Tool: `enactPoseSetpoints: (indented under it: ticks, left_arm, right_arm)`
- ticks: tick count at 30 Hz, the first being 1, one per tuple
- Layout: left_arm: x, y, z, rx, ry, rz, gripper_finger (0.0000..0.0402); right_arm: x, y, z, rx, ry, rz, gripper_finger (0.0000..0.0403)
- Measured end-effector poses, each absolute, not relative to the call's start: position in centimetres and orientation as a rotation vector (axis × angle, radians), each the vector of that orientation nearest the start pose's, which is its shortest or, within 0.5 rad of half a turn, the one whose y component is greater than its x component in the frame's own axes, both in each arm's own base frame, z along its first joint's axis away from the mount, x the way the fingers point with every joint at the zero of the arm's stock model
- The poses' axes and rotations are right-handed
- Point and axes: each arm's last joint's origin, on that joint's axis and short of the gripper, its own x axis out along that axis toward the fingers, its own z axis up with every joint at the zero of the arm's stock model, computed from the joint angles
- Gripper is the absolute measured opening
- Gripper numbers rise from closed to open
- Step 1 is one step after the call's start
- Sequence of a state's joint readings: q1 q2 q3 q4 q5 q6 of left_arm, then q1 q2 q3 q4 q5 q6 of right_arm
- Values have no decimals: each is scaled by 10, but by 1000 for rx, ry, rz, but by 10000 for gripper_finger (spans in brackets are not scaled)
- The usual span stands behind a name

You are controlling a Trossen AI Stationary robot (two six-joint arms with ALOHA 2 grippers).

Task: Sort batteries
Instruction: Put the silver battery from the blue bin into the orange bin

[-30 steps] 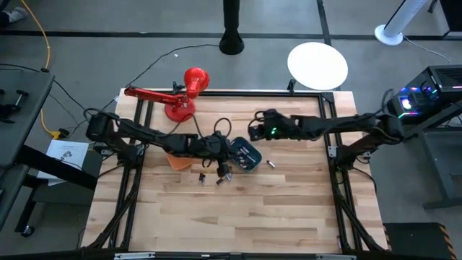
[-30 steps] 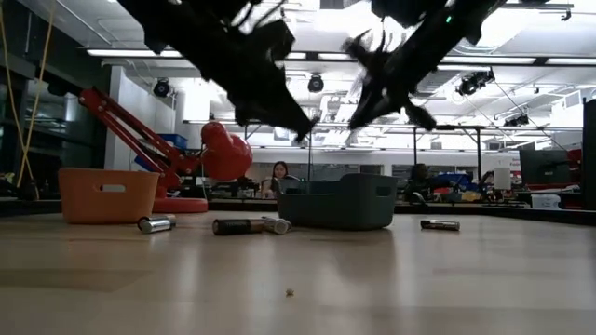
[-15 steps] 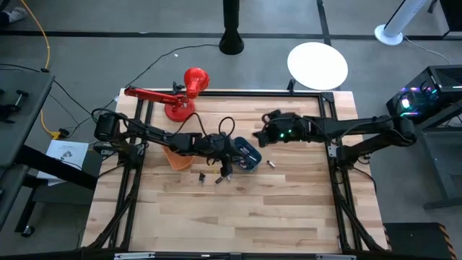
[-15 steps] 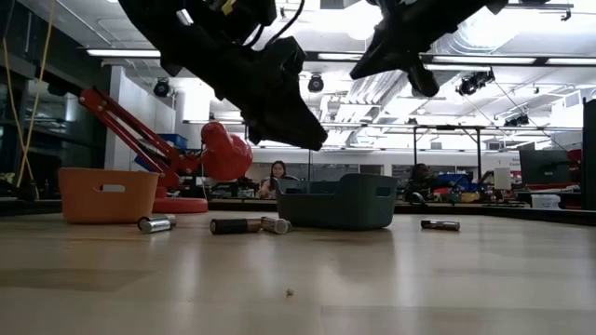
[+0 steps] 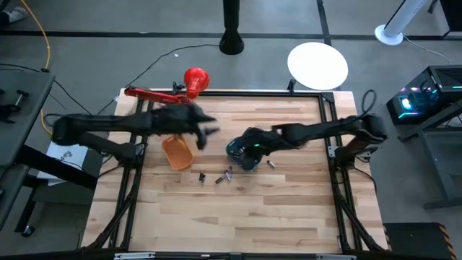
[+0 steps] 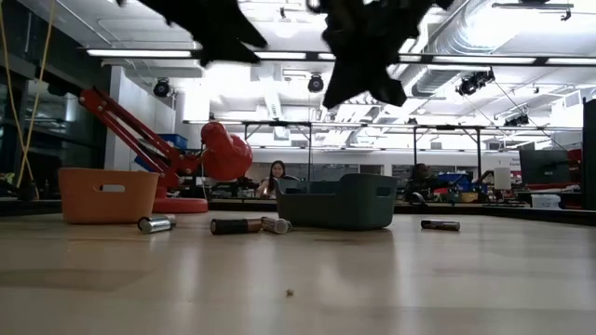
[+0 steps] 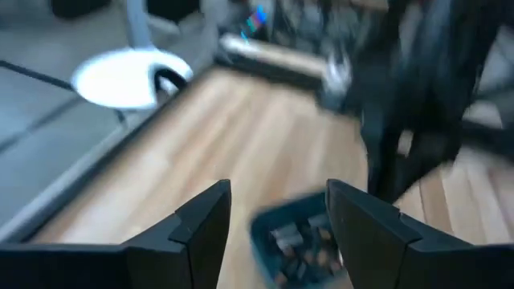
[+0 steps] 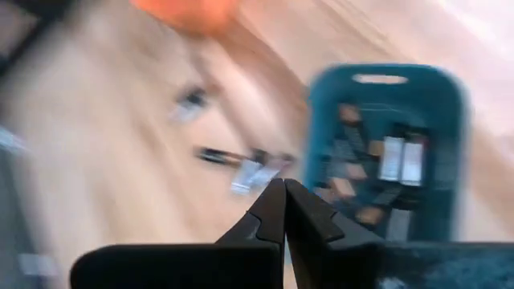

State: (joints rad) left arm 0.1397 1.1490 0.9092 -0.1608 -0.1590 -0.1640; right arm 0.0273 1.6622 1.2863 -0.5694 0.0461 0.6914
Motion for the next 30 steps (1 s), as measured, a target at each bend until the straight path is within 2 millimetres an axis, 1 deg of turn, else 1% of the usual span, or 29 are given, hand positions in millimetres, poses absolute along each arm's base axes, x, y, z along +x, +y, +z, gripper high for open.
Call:
enactPoseSetpoints:
  ticks: [2,3,5,7,10,12,14,17,21,27,30]
  left_arm:
    - [232,42,323,-180,291,350,194]
    - [224,42,326,-189,274,354,194]
    - [213,41,334,-199,223,353,194]
    - [205,39,336,-213,202,353,193]
    - [200,37,335,-241,193,350,193]
    - [200,36,331,-246,210,347,193]
    - [201,35,329,-246,219,341,193]
    - [205,34,326,-245,237,334,193]
    - [209,34,323,-254,252,334,193]
    - [209,34,323,-254,248,334,193]
    - [209,34,323,-254,247,334,193]
  right_arm:
    - [361,7,245,514,1005,-397,11]
    - [367,6,239,492,1050,-420,19]
    - [379,2,228,490,1115,-436,43]
    - [390,1,219,501,1157,-417,72]
    - [404,-2,215,476,1186,-421,120]
    - [408,-5,214,482,1217,-480,145]
    - [409,-11,211,519,1280,-549,159]
    - [410,-18,200,528,1353,-606,164]
    - [415,-21,191,538,1357,-610,165]
    - [421,-29,178,541,1346,-613,165]
    - [423,-33,168,520,1373,-608,165]
